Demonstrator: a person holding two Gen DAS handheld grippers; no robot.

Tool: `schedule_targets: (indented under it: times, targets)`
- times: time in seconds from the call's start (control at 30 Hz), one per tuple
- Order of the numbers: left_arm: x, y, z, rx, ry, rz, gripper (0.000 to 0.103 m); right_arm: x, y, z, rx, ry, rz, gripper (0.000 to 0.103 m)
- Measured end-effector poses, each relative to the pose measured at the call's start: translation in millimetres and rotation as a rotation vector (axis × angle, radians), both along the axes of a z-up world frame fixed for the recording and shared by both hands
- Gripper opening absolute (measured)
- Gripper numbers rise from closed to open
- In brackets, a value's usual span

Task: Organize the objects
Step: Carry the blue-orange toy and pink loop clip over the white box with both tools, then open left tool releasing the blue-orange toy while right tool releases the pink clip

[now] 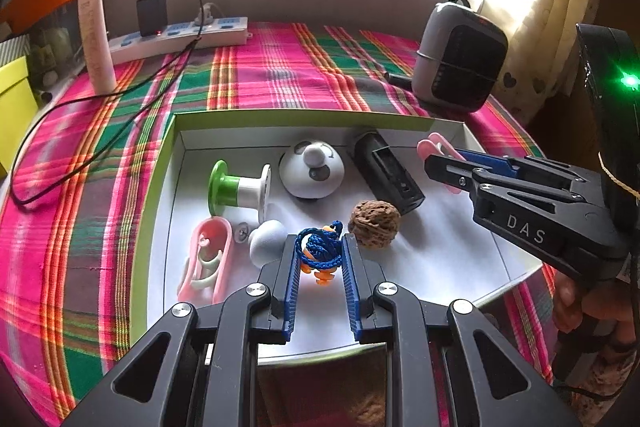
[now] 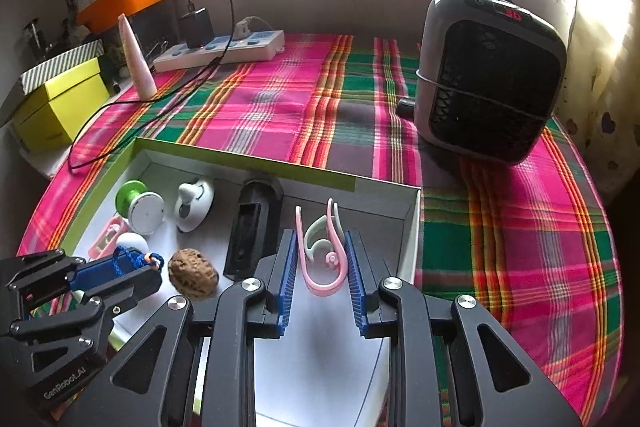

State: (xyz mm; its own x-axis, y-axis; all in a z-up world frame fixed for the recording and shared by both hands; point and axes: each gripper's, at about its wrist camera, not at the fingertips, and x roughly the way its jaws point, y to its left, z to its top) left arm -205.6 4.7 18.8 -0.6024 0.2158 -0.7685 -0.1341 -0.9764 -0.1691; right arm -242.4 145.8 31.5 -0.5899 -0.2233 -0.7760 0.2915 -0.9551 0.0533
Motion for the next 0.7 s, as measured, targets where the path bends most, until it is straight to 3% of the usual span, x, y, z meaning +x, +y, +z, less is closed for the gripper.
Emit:
schedule_targets:
  times: [0.7]
  targets:
    - [-6.2, 0.6, -4.3, -0.016, -0.003, 0.005, 0.019, -5.7, -2.4, -8.8, 0.003, -0.011, 0.002, 0.025]
